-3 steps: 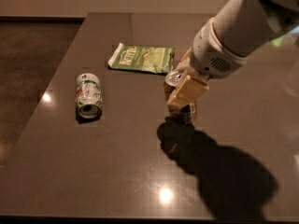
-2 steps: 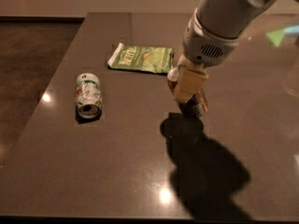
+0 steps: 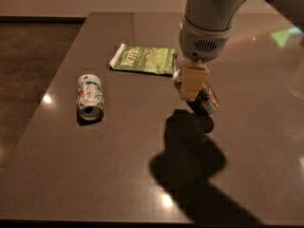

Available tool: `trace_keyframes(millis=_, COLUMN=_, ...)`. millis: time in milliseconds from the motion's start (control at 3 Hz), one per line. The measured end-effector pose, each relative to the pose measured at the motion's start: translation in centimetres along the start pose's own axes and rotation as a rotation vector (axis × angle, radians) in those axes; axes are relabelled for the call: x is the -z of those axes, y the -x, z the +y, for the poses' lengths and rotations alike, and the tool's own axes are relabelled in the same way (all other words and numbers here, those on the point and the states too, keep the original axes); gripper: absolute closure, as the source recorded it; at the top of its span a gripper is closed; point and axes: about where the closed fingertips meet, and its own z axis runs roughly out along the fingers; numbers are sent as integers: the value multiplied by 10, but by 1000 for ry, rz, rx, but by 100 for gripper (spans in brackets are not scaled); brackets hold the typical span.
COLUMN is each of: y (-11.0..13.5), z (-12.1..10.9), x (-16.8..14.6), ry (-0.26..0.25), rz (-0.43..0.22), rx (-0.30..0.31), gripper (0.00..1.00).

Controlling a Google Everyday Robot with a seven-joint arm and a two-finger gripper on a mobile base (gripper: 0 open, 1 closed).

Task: Knock orange can over

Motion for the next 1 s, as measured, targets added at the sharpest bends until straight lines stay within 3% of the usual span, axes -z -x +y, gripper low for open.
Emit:
trace_keyframes(millis=333, y=-4, z=-7, x=-10, ry=19, rz=55, rx=0, gripper=82)
trace_keyframes(millis=1000, y=-4, z=-12, x=-23, ry=37, rz=91, rx=8, gripper=35)
